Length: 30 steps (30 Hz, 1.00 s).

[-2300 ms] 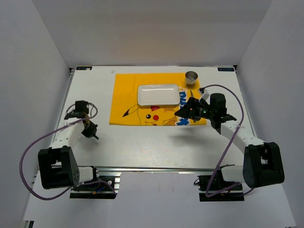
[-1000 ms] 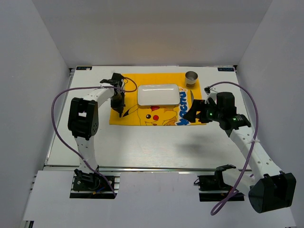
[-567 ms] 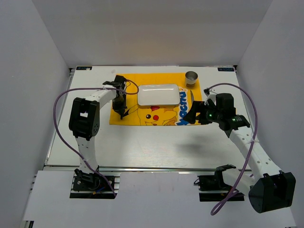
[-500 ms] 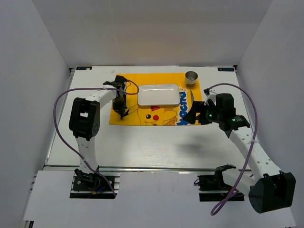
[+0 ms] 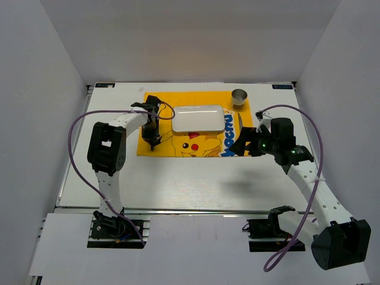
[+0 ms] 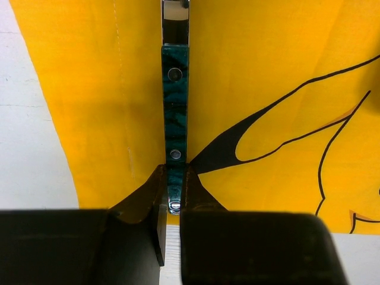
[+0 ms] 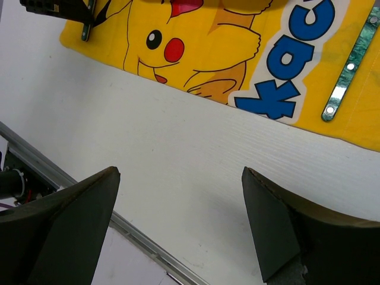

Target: Set the dinner table for one person

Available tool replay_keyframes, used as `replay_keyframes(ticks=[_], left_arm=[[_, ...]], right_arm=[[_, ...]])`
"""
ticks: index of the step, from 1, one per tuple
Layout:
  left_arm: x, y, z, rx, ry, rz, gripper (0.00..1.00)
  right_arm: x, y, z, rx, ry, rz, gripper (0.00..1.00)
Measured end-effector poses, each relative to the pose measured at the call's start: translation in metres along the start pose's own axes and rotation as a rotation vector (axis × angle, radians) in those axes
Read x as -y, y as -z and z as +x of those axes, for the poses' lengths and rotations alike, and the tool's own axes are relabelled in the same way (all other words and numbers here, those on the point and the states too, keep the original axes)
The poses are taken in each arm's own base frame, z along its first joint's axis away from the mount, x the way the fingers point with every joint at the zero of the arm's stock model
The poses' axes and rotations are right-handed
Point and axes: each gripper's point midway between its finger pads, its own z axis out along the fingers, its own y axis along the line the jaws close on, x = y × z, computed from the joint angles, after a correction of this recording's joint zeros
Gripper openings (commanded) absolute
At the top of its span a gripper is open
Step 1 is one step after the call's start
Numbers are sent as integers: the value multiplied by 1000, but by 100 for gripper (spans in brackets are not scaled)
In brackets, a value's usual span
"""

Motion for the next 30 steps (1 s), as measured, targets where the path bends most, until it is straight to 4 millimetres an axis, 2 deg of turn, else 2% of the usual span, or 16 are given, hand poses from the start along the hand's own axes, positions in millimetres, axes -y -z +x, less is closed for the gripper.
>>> replay_keyframes(ticks=[1, 4, 9, 11, 12, 13, 14, 19, 22, 24, 27, 30], left_arm=[[0, 0, 0, 0, 0, -2, 21], [-1, 0, 1, -2, 0, -6, 30], [-3, 0, 2, -5, 3, -17, 40], [-5, 1, 2, -4, 1, -29, 67], [-6, 2, 2, -4, -1, -35, 71], [-6, 3, 3, -3, 3, -40, 92], [-7, 6, 3, 0, 3, -47, 98], [-12, 35, -9, 78, 36, -68, 98], [-21, 81, -21, 201, 88, -65, 98], [-31, 118, -24, 306, 136, -48, 98], [-50, 188, -13, 500, 206, -14, 98], [-71, 258, 7, 693, 273, 34, 98]], right_arm=[[0, 0, 0, 1, 0, -1, 89], [0, 1, 0, 2, -2, 0, 89], [-1, 1, 0, 2, -2, 0, 89], [0, 1, 0, 2, -2, 2, 89], [0, 1, 0, 2, -2, 3, 89], [0, 1, 0, 4, -2, 5, 89], [0, 2, -1, 7, -1, 7, 89], [-1, 15, -8, 36, 12, 40, 89], [-4, 34, -24, 75, 20, 95, 89], [-8, 54, -41, 128, 33, 137, 89], [-18, 97, -69, 262, 68, 204, 89], [-32, 147, -88, 392, 106, 254, 89]])
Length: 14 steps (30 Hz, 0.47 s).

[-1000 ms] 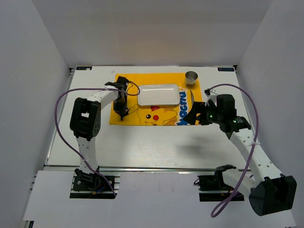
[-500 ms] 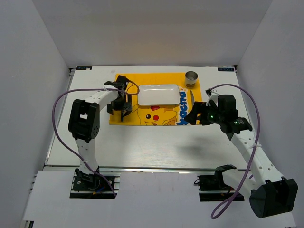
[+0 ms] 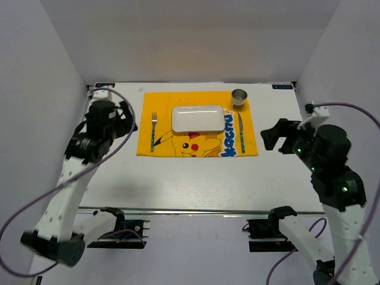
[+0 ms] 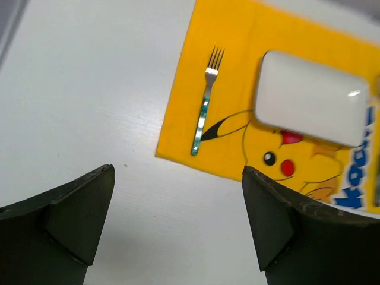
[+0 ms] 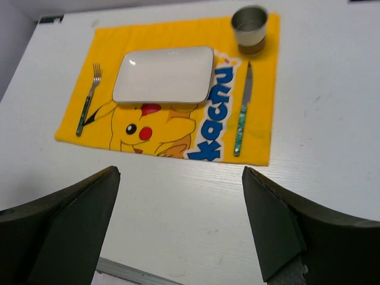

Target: Set the dinner table for one person

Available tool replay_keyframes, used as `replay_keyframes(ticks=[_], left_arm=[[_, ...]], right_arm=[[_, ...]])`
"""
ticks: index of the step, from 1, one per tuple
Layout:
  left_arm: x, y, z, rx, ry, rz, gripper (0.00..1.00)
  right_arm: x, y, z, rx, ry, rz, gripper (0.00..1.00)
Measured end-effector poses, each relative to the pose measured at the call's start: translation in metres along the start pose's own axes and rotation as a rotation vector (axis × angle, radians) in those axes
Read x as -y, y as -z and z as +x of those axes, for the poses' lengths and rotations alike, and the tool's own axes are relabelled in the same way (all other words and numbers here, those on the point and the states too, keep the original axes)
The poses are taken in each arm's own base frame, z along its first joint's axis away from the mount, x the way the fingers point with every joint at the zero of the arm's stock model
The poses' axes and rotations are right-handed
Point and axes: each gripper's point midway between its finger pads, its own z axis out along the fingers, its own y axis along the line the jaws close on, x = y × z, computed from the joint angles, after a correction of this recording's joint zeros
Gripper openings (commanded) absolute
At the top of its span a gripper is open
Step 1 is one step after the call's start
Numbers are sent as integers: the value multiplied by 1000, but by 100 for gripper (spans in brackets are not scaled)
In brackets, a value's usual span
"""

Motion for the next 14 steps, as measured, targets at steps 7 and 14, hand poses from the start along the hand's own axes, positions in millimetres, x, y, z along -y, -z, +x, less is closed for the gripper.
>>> replay_keyframes(ticks=[7, 14], left_arm=[[-36, 109, -22, 245, 132, 85, 98], [-69, 185, -18, 407, 206, 156, 98]], right_arm=[[9, 70, -34, 141, 44, 97, 89], [15, 103, -26, 169, 65, 128, 89]])
